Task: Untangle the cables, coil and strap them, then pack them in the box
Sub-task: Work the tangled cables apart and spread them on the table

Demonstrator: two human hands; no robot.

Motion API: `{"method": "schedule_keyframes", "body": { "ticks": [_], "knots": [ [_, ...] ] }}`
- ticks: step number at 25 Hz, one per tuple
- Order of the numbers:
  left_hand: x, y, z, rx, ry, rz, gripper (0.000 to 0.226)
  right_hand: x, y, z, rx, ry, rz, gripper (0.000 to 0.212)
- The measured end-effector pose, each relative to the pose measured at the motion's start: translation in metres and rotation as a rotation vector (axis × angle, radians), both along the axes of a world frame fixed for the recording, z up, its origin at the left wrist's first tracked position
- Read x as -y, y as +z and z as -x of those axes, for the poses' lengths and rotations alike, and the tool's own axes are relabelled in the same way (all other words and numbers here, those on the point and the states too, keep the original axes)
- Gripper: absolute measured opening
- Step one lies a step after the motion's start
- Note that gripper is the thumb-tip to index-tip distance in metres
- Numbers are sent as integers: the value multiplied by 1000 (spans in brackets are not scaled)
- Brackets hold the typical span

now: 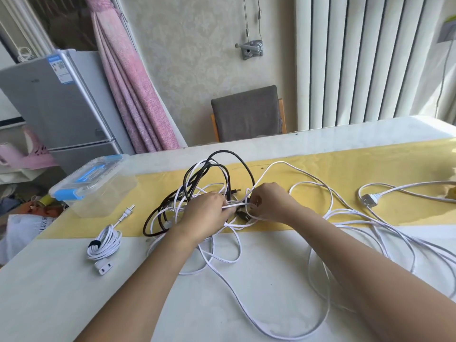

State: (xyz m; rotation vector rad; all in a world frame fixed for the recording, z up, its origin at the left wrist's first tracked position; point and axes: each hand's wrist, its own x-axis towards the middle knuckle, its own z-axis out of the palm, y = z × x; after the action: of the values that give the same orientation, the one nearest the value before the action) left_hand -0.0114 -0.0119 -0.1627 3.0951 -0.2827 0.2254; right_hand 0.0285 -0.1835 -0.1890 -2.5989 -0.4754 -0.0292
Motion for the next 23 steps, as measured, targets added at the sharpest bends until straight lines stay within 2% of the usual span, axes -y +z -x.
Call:
{"method": "schedule_keyframes", "body": {
  "ticks": [2,4,7,9,12,16,18,20,23],
  "knots": [
    [-3,-3,0,13,-24,96,45,5,7,-3,26,-10,-23,12],
    [-7,-7,-1,29,-37,213,45,14,17,-5,42,35,-74,7],
    [-10,-3,-5,41,-22,363,19,28,41,0,89,111,-99,10],
    [-10,4,-10,-40,-69,375,16,34,56,5,128,142,-128,18],
    [-7,12,-16,-126,-142,376,9,40,70,11,202,185,-202,13],
    [-8,22,-17,67,-180,601,10,50,73,6,134,148,-278,11],
    [-12,27,-17,118,-194,597,15,59,67,-2,84,58,-152,20],
    [-14,32,-18,104,-231,559,19,69,58,-9,-43,-18,121,33],
    [-11,45,-20,52,-229,528,21,73,46,-10,-335,92,324,32]
  ]
}}
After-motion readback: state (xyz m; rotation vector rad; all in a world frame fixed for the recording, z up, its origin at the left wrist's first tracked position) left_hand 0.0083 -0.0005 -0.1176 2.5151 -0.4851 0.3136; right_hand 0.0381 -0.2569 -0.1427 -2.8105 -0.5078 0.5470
